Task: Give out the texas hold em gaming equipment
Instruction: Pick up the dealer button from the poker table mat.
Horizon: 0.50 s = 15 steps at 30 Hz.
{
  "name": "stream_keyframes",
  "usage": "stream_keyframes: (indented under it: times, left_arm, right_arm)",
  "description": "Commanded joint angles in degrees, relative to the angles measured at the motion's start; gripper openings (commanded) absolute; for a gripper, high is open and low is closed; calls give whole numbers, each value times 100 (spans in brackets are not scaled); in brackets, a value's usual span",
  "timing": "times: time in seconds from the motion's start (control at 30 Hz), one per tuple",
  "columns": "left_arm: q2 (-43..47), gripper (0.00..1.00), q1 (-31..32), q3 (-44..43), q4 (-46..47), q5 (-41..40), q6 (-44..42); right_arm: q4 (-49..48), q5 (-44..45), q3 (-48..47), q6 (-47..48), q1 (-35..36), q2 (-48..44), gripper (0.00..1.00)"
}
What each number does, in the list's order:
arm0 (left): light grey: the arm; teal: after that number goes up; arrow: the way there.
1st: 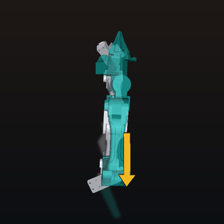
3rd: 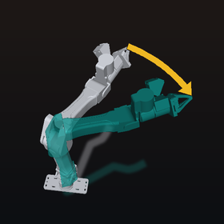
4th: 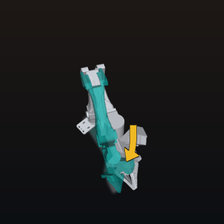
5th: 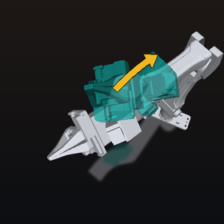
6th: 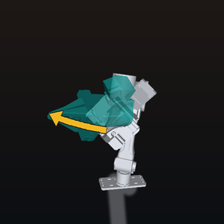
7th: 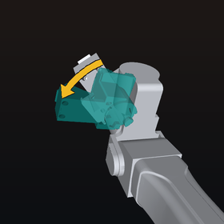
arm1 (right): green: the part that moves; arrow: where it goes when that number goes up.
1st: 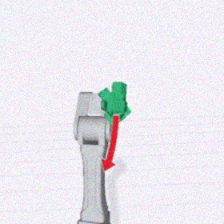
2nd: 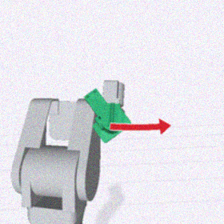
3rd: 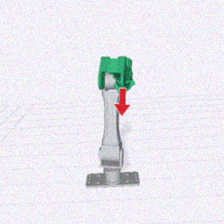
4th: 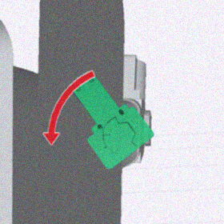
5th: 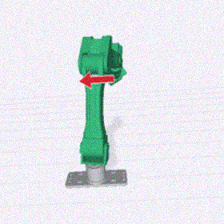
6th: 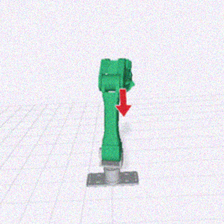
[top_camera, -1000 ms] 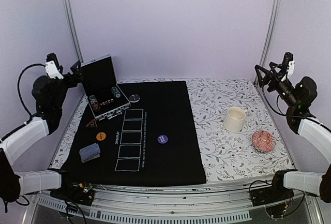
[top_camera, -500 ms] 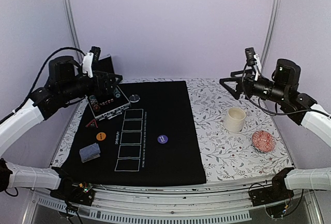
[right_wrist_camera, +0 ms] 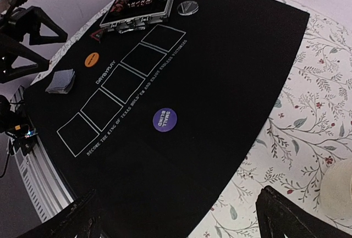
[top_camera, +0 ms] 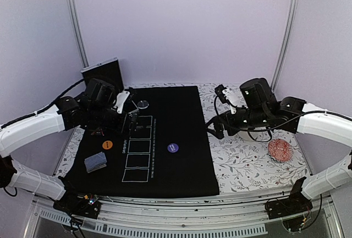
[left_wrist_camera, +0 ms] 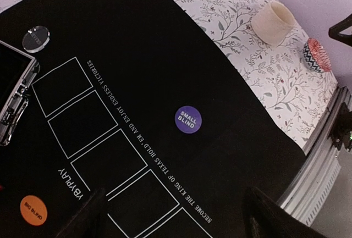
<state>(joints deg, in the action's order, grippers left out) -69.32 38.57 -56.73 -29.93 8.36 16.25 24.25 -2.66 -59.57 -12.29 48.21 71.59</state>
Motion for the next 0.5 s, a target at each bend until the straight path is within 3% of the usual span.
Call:
stream_keyframes:
  times: [0.0,0.47]
  left_arm:
    - [-69,86,81,340,-38,-271,292]
    - [-702,87,27,583,237,-1367,642]
  right_arm:
    - [505,697,-309,-476,320,390,99]
    - [790,962,-1089,-933,749,1825,99]
